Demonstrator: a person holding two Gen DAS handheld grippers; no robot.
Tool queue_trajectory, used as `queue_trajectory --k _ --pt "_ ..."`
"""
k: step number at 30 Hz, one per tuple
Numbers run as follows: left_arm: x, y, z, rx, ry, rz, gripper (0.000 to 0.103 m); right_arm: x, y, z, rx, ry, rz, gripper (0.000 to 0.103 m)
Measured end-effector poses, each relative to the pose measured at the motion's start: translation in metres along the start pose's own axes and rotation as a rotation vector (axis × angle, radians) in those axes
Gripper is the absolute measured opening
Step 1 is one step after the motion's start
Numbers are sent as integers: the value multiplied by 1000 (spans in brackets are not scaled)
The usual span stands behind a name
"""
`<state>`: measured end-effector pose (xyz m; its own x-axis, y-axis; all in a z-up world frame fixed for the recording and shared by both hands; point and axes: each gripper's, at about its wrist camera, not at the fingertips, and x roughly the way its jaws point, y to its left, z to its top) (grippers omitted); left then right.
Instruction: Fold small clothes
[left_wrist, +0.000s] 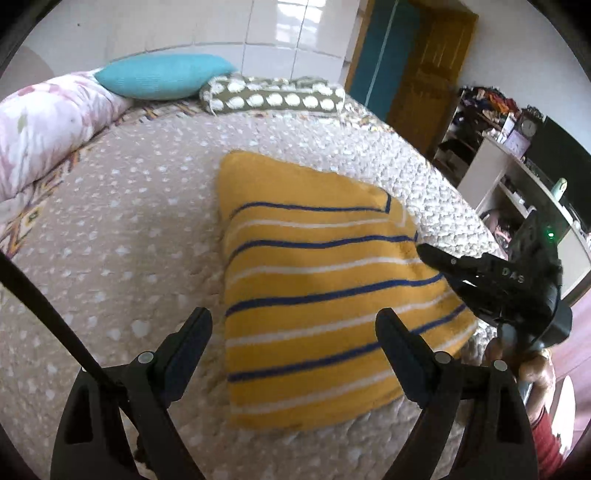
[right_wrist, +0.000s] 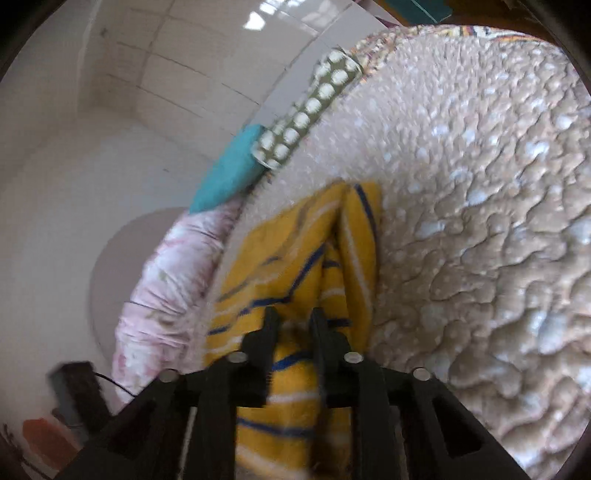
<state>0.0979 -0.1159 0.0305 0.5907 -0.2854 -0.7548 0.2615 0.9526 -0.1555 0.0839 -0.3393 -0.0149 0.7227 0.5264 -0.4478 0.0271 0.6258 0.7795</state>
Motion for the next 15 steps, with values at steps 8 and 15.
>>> queue_trajectory --k 8,15 --pt "58 21 -17 -121 86 -44 97 -17 -41 10 211 -85 147 43" --pt "59 8 -18 -74 84 23 98 -19 -31 13 189 -88 228 38"
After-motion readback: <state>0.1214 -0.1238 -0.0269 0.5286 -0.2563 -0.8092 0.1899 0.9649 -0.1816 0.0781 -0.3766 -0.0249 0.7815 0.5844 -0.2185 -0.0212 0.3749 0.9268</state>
